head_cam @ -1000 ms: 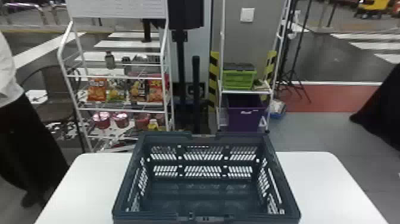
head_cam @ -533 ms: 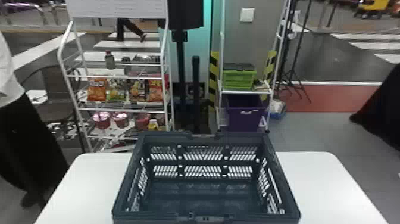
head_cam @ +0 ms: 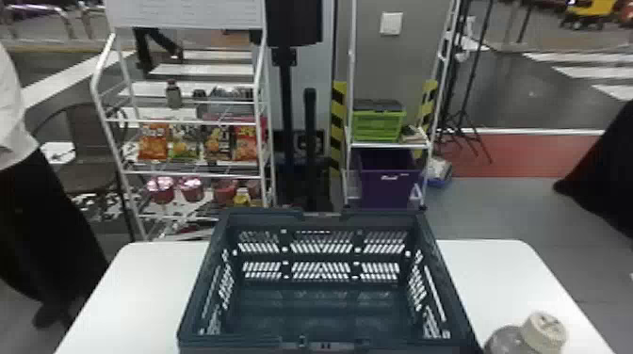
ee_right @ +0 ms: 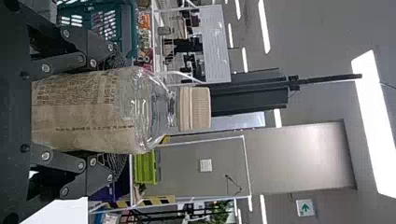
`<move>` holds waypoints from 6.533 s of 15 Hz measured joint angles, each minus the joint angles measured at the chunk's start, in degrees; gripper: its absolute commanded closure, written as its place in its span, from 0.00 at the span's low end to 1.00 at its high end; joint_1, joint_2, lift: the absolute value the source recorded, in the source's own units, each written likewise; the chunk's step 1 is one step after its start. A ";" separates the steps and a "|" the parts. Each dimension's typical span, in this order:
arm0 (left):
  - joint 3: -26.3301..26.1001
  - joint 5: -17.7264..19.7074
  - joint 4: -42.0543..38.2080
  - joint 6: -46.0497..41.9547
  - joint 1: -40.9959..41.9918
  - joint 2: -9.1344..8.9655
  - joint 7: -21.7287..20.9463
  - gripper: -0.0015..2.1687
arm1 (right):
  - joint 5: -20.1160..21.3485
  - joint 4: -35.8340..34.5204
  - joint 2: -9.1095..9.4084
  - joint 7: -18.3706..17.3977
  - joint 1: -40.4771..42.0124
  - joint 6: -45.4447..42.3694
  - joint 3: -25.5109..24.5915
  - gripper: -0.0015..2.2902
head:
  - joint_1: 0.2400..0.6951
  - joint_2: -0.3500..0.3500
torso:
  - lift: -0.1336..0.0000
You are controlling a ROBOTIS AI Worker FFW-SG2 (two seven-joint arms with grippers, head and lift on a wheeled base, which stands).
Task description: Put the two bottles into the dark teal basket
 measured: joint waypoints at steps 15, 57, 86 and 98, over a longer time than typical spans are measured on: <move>-1.59 0.35 0.78 3.48 -1.01 5.01 1.80 0.99 | -1.24 14.04 2.08 -8.38 -51.73 67.91 13.85 0.89 | 0.57 0.50 | 1.00; 4.30 5.30 -4.89 17.07 -4.83 5.52 -0.46 0.99 | -2.87 12.18 -5.22 -8.49 -4.88 -5.19 3.24 0.01 | 0.57 0.50 | 1.00; -12.71 -10.49 0.21 88.57 -67.03 2.17 -39.35 0.99 | 0.23 29.83 1.59 -8.65 6.24 -30.94 2.82 0.02 | 0.57 0.50 | 1.00; -25.22 -33.07 36.81 75.52 -86.54 -0.34 -55.65 0.99 | 0.96 37.06 4.57 -8.56 6.36 -44.16 2.22 0.02 | 0.57 0.50 | 1.00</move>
